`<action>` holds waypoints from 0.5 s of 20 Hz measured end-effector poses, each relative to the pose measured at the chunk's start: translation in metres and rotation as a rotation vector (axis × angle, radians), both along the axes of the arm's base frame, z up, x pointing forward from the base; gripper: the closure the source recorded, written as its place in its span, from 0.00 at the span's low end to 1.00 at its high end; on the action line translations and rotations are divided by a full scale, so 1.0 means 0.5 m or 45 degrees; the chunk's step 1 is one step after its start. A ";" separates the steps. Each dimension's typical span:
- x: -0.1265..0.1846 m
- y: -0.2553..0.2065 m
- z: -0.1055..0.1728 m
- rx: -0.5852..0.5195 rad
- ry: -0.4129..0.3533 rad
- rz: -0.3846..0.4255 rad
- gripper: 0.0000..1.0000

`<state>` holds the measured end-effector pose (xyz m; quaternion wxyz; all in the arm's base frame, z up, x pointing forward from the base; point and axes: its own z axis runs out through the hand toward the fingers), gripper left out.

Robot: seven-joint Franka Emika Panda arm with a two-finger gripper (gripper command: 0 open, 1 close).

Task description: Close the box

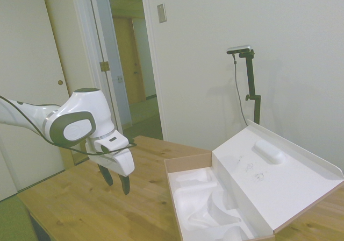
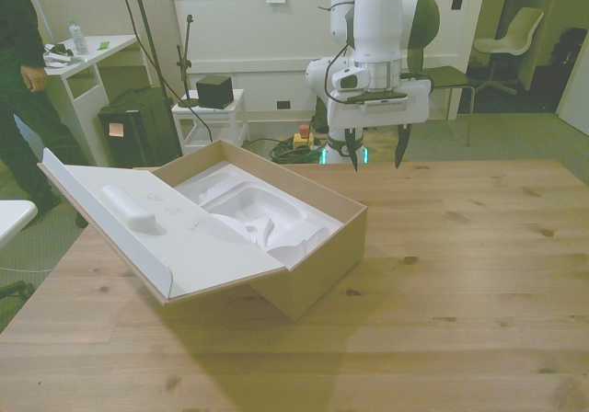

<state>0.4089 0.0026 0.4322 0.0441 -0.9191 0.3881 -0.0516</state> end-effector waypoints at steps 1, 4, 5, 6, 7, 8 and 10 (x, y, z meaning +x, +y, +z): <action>0.000 0.000 -0.001 0.000 0.001 -0.003 0.00; 0.006 0.001 0.014 0.005 -0.016 -0.038 0.00; 0.012 0.004 0.037 0.007 -0.038 -0.051 0.00; 0.017 0.006 0.067 0.010 -0.056 -0.060 0.00; 0.021 0.008 0.099 0.014 -0.075 -0.068 0.00; 0.025 0.007 0.136 0.018 -0.098 -0.079 0.00; 0.032 -0.005 0.207 0.032 -0.148 -0.115 0.00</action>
